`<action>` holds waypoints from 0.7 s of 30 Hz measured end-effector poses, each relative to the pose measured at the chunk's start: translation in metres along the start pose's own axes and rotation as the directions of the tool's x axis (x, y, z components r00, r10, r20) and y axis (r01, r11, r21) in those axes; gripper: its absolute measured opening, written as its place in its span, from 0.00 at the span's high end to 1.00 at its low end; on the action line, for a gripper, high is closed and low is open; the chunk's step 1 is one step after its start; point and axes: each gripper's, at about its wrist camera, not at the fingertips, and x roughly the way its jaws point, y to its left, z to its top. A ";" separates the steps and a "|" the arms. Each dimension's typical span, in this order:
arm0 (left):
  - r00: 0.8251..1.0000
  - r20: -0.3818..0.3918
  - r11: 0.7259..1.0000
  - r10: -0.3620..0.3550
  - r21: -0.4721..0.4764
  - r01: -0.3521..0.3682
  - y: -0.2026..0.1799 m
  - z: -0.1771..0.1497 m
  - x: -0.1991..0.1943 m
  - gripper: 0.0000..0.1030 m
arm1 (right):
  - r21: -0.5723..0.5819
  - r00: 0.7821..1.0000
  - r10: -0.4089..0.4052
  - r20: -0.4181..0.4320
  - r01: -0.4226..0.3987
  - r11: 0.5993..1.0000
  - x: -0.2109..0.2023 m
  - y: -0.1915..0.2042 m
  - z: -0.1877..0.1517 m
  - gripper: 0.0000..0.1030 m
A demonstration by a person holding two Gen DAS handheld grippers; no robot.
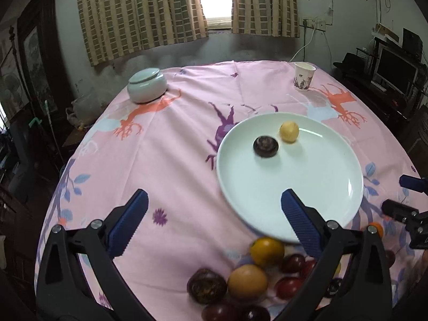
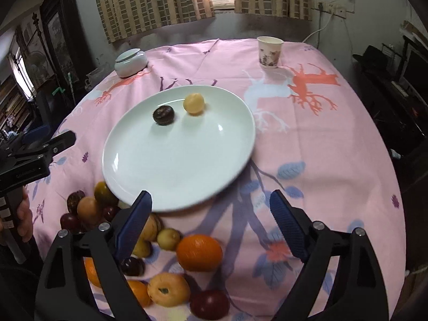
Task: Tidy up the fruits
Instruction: 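Grasp a red plum with the left tool while the right tool grasps another red plum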
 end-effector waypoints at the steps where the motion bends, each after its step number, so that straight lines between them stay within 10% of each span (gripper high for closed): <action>1: 1.000 -0.016 1.000 -0.005 -0.023 0.005 0.006 -0.012 -0.002 0.02 | 0.012 1.000 -0.021 0.003 0.021 1.000 -0.004 -0.003 -0.010 0.12; 7: 0.986 -0.152 0.994 -0.062 -0.099 0.047 0.037 -0.072 0.004 0.02 | 0.060 0.994 -0.080 -0.068 0.084 0.995 -0.012 -0.014 -0.061 0.12; 15: 0.992 -0.122 0.995 -0.040 -0.099 0.028 0.048 -0.090 -0.020 0.02 | -0.003 0.994 -0.089 -0.062 0.089 0.996 -0.039 0.001 -0.091 0.13; 21: 0.989 -0.147 0.999 -0.021 -0.043 0.015 0.037 -0.099 -0.023 0.02 | -0.014 0.993 -0.067 -0.100 0.066 0.998 -0.022 0.007 -0.102 0.39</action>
